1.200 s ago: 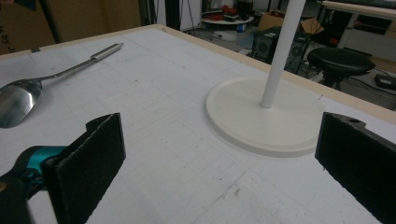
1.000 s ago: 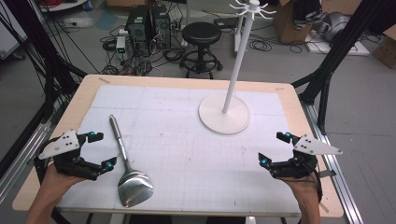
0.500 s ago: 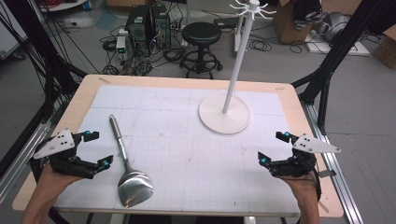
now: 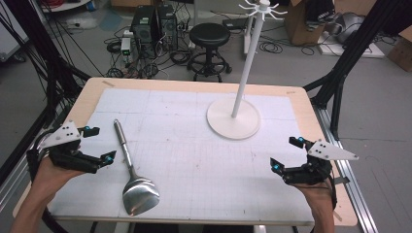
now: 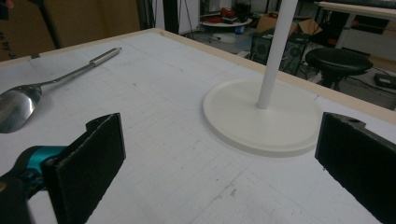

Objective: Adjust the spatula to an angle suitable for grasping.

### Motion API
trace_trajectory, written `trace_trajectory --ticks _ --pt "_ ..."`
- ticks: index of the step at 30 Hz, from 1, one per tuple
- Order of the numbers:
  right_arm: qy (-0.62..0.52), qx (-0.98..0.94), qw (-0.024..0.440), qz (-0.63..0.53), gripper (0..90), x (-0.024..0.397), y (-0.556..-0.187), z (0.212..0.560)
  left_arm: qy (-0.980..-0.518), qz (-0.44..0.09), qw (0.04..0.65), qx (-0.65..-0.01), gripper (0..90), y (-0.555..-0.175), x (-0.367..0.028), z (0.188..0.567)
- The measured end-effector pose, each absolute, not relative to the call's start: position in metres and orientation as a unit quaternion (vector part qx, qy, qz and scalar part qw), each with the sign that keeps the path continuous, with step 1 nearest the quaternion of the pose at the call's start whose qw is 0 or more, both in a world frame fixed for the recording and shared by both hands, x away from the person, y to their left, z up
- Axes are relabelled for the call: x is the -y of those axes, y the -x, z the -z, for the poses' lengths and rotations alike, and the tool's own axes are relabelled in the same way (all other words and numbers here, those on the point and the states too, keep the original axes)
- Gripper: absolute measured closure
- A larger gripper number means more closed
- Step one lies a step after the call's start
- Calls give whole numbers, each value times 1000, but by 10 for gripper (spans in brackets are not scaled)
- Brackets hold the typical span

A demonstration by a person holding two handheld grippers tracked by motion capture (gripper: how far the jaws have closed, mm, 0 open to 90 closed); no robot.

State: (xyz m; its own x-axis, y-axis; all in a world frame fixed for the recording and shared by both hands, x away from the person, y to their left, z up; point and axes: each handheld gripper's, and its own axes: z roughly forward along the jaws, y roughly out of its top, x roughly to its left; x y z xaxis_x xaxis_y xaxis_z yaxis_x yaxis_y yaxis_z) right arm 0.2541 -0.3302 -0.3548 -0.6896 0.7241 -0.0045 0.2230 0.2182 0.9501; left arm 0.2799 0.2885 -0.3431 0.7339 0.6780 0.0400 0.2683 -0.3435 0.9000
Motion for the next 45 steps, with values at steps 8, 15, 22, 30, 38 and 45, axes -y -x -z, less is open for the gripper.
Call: trace_trajectory --ticks 8,15,22,30,38,45 --pt "-315 -747 230 -539 6 329 -254 354 -822 -204 444 -292 44 -300 -280 333" --pt "-317 -746 229 -539 6 329 -254 355 -837 -199 421 -286 123 -314 -282 332" --pt "-317 -746 228 -540 6 329 -255 354 -844 -194 404 -295 234 -325 -284 335" --pt "-314 -746 228 -542 6 328 -254 353 -864 -180 369 -291 375 -339 -275 339" --pt "-319 -742 231 -543 6 331 -253 353 -882 -156 334 -295 488 -351 -270 348" --pt "-319 -743 230 -541 5 330 -253 354 -901 -131 299 -286 556 -356 -267 353"
